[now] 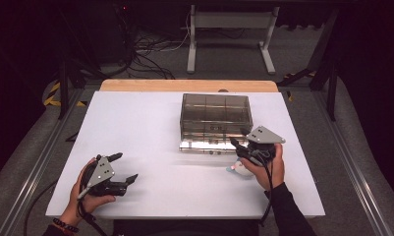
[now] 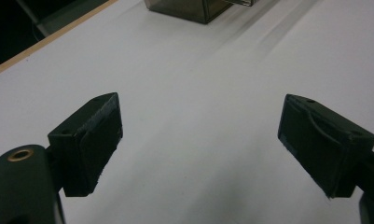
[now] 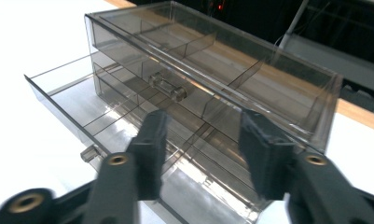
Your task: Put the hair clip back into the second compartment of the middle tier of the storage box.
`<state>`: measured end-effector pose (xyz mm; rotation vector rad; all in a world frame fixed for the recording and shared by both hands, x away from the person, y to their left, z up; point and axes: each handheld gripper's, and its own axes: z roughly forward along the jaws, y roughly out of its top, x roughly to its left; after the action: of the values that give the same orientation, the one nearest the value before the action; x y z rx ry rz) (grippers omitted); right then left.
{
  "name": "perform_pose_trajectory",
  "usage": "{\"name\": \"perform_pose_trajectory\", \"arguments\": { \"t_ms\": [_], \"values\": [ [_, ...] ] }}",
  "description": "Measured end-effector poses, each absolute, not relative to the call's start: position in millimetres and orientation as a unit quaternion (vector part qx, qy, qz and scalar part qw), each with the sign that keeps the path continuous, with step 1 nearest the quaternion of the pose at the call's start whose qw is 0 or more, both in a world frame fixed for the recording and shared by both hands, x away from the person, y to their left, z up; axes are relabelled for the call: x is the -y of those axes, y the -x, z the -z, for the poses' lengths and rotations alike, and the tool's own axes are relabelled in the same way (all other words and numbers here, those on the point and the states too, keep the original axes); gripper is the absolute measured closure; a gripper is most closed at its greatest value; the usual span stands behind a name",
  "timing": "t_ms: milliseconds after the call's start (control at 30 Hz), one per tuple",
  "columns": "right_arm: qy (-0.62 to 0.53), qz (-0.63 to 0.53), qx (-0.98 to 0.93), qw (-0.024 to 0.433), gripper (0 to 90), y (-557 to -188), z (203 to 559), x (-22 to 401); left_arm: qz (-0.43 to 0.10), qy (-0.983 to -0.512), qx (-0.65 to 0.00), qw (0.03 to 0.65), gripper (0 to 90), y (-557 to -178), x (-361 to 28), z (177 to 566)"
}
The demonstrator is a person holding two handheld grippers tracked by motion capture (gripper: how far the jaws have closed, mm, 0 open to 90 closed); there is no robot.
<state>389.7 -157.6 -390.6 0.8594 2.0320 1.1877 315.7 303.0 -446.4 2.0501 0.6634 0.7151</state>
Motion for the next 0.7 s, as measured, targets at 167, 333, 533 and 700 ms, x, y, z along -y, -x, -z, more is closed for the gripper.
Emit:
{"name": "perform_pose_trajectory", "arguments": {
  "t_ms": [167, 333, 533, 700],
  "values": [
    [-0.315, -0.457, -0.761, 0.335, 38.7, -375.6, 387.7, 168.9, -0.288, -0.818, -0.266, 0.422, 14.9, -315.3, -304.2, 445.6],
    [-0.311, -0.465, -0.751, 0.350, 31.6, -362.7, 390.8, 181.7, -0.289, -0.817, -0.265, 0.423, 14.9, -314.9, -303.7, 445.0],
    [-0.317, -0.481, -0.740, 0.348, 25.0, -356.0, 396.0, 198.8, -0.290, -0.817, -0.263, 0.422, 14.8, -314.9, -303.7, 445.0],
    [-0.326, -0.481, -0.739, 0.341, 20.0, -353.7, 401.9, 208.8, -0.288, -0.819, -0.263, 0.421, 14.7, -315.0, -303.3, 445.4]
  ]
}}
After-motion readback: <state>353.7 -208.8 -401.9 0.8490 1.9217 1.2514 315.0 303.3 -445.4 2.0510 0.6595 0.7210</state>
